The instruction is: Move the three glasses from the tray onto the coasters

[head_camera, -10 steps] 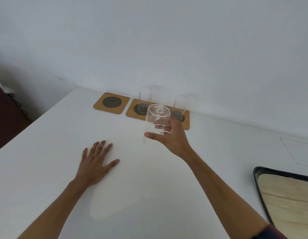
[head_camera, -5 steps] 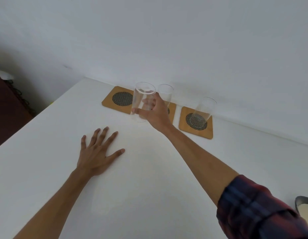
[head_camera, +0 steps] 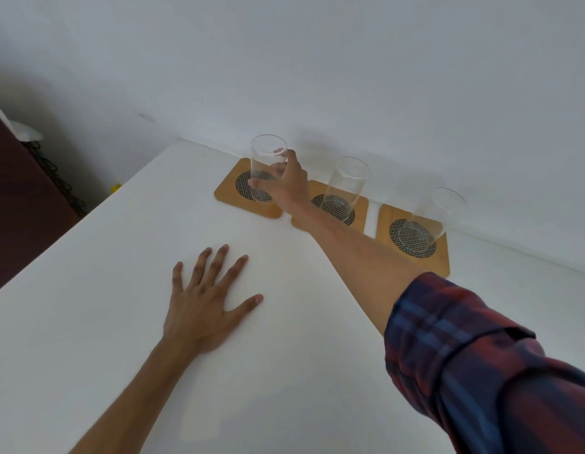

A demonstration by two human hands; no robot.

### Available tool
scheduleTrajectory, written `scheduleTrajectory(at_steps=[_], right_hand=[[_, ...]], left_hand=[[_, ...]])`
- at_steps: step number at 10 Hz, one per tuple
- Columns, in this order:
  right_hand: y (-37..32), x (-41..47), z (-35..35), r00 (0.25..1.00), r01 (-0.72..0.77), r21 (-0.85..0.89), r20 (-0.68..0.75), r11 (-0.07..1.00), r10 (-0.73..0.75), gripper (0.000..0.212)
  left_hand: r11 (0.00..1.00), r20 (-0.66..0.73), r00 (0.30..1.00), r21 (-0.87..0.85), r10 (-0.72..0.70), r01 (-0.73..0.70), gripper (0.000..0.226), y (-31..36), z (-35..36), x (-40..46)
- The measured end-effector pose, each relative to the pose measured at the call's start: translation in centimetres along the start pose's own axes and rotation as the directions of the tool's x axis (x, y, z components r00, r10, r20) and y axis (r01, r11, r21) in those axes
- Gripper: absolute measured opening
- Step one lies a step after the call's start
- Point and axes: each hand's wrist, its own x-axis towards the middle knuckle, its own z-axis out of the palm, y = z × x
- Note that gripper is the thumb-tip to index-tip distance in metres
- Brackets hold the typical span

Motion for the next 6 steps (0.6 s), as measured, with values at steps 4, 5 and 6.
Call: scheduleTrajectory(at_steps=[4,5,6], right_hand=[[-0.3,2.4,2.1,1.000,-0.023,-0.082,-0.006,0.996,0.023,0.082],[-0.5,2.6,2.1,0.999,-0.033,-0.079,0.003,0.996,0.034,0.088],[-1.1,2.0,2.1,0.999,-0.040,-0.086,0.004,0.996,0.040,0.111]], left_hand=[[1.000,-0.024,1.000,-0.020,0.001,-0.002,0.078,-0.1,0.2,0.0],[1.000,-0.035,0.999,-0.012,0.010,-0.010,0.078,-0.1,0.3,0.0],[1.000,-0.030,0.999,-0.015,0.021,-0.021,0.078,0.0,0.2,0.1]])
